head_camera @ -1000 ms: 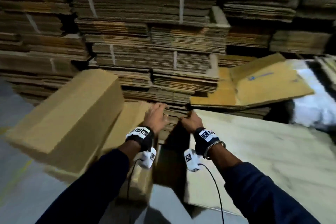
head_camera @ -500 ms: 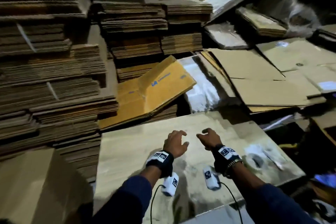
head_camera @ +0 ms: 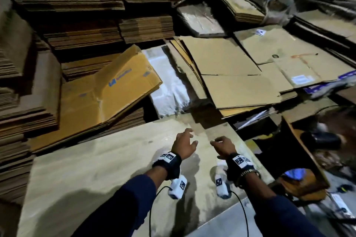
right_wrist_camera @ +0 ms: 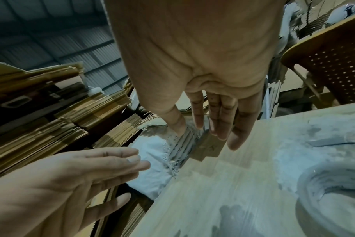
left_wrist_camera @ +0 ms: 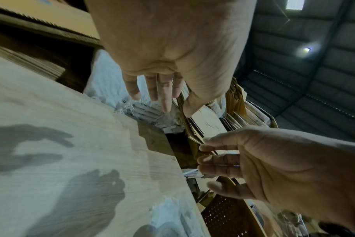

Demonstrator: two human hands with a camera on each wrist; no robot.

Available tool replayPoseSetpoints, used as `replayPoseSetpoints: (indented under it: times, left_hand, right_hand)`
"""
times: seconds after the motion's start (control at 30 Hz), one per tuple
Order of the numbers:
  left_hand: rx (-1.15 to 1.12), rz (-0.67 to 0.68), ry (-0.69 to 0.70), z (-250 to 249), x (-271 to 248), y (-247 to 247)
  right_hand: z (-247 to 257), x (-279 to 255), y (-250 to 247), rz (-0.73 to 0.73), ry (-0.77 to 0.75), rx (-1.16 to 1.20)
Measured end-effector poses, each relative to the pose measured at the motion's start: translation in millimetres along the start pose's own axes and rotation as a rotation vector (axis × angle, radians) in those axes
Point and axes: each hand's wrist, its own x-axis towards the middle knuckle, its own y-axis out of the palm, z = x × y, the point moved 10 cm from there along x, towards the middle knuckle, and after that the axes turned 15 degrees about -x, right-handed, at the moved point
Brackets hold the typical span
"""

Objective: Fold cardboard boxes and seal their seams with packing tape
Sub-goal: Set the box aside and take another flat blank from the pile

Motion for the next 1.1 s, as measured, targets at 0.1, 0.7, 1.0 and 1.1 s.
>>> replayPoseSetpoints:
  times: [0.1,0.7,1.0,1.1]
  left_hand:
    - [-0.054,0.036,-0.037,-6,47,24]
    - [-0.391,-0.137,-0.298,-46,245,96]
    - [-0.519,-0.304,-0.271,-101,276,106]
    - [-0.477,-0.319,-0.138,-131,270,90]
  right_hand:
    - [-2,33,-20,-0.002,0.011,-0.029]
    - [-13,149,-85,0.014,-0.175,-0.175]
    - [-36,198,-169,-0.100,-0.286,-0.213]
    - [-36,208,-201,-0.265,-0.276,-0.257]
